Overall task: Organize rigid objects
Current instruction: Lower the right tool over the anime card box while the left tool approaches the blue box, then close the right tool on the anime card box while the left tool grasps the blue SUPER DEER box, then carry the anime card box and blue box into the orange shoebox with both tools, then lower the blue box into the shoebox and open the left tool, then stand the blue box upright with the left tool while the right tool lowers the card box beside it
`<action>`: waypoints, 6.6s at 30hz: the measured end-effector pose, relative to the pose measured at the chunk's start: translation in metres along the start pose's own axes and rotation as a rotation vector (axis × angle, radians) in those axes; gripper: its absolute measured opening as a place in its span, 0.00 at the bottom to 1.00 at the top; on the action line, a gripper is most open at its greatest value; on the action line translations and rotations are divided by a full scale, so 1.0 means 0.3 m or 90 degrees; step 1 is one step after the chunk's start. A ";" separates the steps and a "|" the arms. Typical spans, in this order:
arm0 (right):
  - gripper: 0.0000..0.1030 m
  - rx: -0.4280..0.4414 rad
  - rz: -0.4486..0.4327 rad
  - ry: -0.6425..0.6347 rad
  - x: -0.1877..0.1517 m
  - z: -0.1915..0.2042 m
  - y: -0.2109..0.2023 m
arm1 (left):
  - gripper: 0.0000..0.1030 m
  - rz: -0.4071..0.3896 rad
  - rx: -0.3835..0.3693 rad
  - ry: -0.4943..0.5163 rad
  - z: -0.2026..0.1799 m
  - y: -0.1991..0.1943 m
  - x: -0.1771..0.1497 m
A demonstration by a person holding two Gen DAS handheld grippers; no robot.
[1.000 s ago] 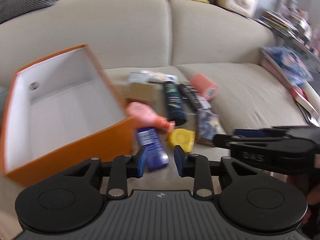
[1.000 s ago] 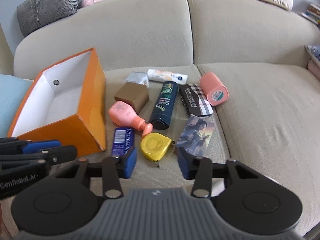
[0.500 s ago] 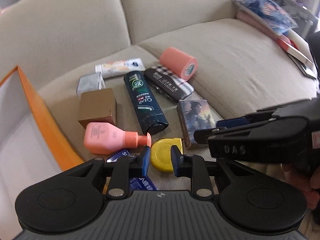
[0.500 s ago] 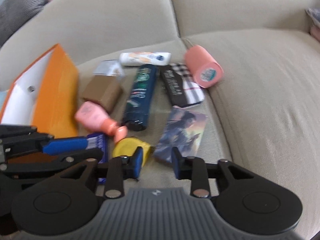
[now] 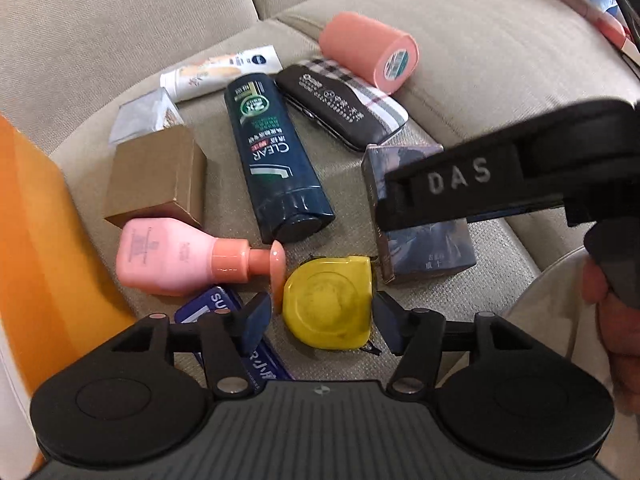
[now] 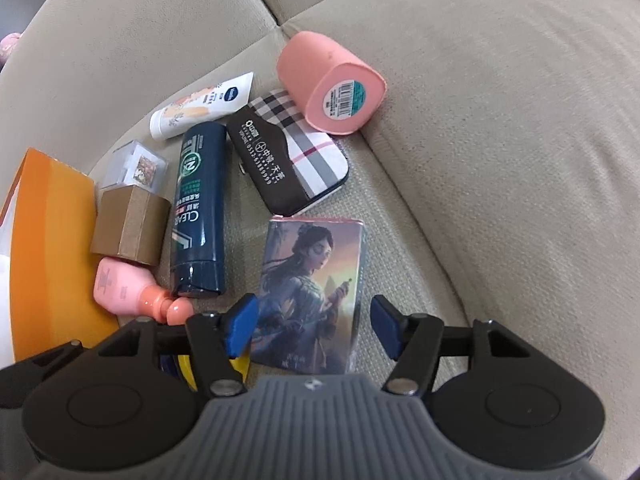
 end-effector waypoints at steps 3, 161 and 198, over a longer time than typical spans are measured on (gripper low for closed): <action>0.65 0.005 0.007 0.000 0.010 0.004 0.028 | 0.67 -0.001 0.003 -0.009 -0.001 0.017 0.008; 0.57 0.128 0.035 -0.575 0.111 1.035 0.005 | 0.62 -0.107 -0.011 -0.334 0.916 -0.499 -0.140; 0.62 0.051 0.296 -0.497 -0.112 1.166 0.350 | 0.17 -0.060 -0.110 -0.406 1.072 -0.416 -0.245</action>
Point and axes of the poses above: each gripper's, at about its wrist camera, not at the fingertips, and y roughly the way its jaws point, z to its left, x to its top, the point moved 7 cm from there along y, roughly the way its jaws point, and after that the axes turned 14 degrees about -y, right-handed, at the moved point
